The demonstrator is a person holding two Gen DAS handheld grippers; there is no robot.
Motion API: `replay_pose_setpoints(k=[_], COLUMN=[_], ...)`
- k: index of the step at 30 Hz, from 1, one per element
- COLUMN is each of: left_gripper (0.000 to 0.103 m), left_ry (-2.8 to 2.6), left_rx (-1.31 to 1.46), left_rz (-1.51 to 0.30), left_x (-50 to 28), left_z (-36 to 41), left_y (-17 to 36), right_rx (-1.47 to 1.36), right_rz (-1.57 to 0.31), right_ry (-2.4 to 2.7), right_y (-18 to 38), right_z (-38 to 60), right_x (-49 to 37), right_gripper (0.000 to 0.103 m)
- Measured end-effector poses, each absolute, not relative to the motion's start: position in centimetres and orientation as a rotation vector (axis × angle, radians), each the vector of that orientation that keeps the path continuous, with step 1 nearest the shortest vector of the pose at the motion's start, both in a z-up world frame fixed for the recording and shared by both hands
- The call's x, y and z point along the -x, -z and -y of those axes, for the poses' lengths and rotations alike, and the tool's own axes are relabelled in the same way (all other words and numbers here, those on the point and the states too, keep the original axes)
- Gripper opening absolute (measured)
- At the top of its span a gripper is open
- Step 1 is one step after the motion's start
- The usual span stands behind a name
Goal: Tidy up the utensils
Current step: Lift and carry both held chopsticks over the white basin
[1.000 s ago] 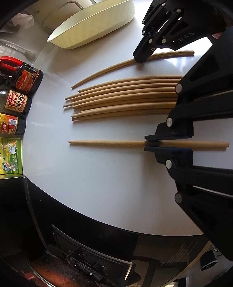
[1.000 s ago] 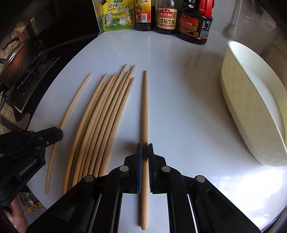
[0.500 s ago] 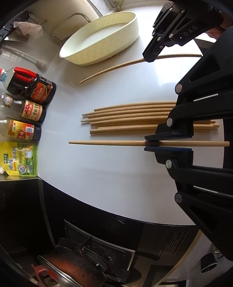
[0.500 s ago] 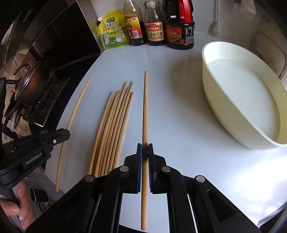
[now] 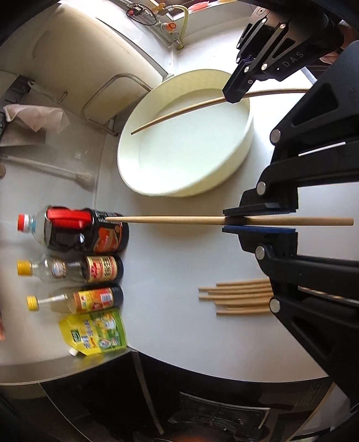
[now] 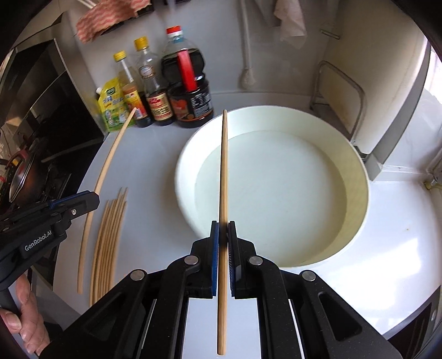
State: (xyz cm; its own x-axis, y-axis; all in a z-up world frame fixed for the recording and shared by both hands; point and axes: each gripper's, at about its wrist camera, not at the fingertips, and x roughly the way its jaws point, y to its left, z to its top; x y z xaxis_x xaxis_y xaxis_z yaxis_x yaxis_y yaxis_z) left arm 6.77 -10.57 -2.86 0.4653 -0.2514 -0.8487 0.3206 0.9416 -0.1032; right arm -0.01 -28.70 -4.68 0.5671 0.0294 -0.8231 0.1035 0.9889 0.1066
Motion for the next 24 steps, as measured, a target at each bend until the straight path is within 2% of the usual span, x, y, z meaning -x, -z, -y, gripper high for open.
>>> replay_pose_setpoints(k=[11,24], left_gripper=[0.007,0.007], left_ry=[0.381,0.358], left_rx=[-0.106,-0.131], left_rz=[-1.013,-1.054], left_x=[-9.4,-11.6], left_z=[20.5,25.1], left_y=[3.3,6.4], right_rx=[-0.151,-0.173], right_rz=[-0.941,-0.995], right_ry=[0.079,0.098], right_y=[4.9,8.8], right_z=[36.5,40.9], right_x=[-3.7,-6.3], right_gripper=[0.006,0.006])
